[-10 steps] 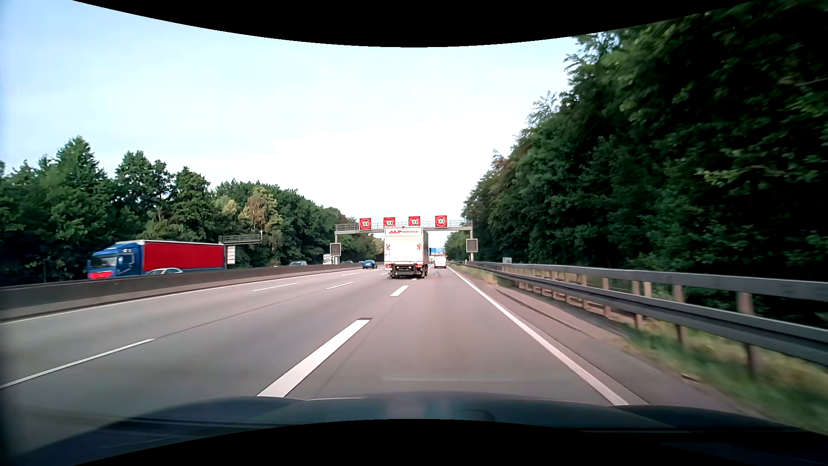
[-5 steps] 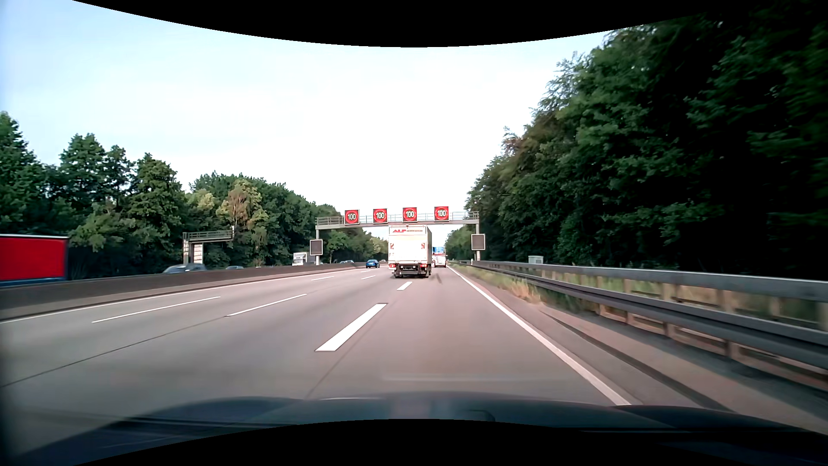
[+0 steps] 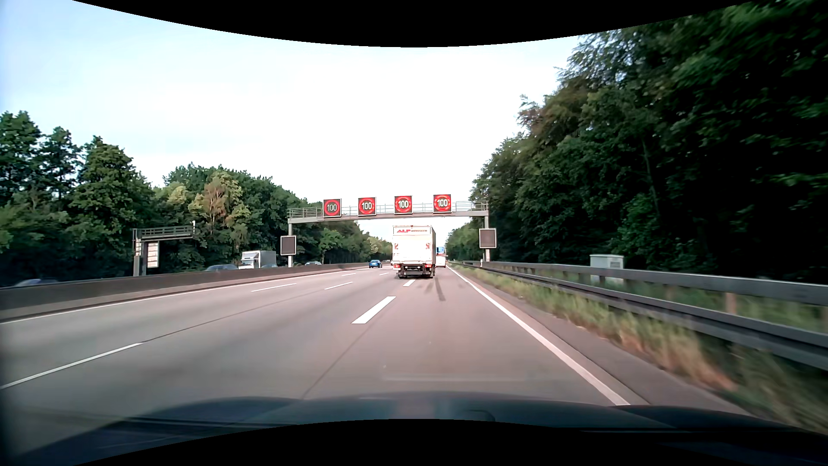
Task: Follow the waypoints while adhering to traffic rules and regulations
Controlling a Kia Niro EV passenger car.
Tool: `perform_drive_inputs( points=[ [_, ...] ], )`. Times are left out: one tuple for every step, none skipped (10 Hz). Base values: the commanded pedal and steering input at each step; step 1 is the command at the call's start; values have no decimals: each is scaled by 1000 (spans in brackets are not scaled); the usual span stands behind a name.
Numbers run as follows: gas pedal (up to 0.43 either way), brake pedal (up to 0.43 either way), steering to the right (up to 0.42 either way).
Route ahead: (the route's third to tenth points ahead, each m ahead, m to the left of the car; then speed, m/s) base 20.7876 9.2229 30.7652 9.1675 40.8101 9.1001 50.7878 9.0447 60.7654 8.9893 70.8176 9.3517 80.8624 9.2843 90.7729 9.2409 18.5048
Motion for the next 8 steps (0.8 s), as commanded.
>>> perform_drive_inputs(
  points=[
    [118,0,-4],
    [118,0,-4],
    [118,0,-4],
    [118,0,-4],
    [118,0,-4],
    [110,0,-4],
    [110,0,-4],
    [110,0,-4]
  ],
)
